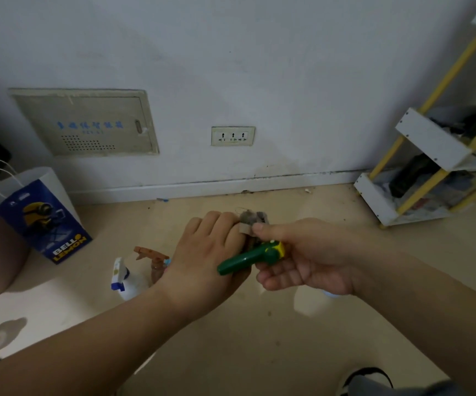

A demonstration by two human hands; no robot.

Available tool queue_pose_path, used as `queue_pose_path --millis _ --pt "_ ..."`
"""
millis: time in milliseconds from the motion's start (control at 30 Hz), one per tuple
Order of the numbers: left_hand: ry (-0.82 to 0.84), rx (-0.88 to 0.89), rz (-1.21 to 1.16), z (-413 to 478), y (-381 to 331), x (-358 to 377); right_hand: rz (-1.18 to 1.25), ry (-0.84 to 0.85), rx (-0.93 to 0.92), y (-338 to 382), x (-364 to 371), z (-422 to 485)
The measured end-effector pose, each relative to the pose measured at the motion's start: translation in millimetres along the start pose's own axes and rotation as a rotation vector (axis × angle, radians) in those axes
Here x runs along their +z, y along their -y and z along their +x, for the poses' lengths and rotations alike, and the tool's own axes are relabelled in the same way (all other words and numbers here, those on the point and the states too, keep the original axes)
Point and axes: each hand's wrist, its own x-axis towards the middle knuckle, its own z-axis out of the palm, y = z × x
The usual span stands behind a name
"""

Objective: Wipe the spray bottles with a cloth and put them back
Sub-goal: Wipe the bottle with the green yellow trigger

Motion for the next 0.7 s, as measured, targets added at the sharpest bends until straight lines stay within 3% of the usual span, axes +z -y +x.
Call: queue_pose_path --millis 100,167,333,500,533,600,700 --pt "0.089 0.009 -0.082 0 15 -1 0.004 -0.103 -0.097 -4 -1 1" --pt "0.166 -0.081 -0.256 -1 25 1 -0.057 -0.213 -0.175 -4 -5 0" --pt "0.384 -0.722 -0.967 -3 17 -6 -0.214 -0.303 -0.324 -10 -22 -1" --pt "0.417 -1.039 -1.16 4 10 -18 -0.299 -0.191 -0.425 -15 -27 -10" --pt "0.406 -0.977 -1.075 5 4 -21 -0.304 -0.191 -0.429 -16 -28 -11" --pt "0.339 -0.681 -0.847 5 -14 -24 -0.314 -0.209 -0.428 -16 -25 -11" --pt "0.294 -0.266 -0.726 7 -29 -29 -0.321 -0.226 -0.419 -18 -19 -9"
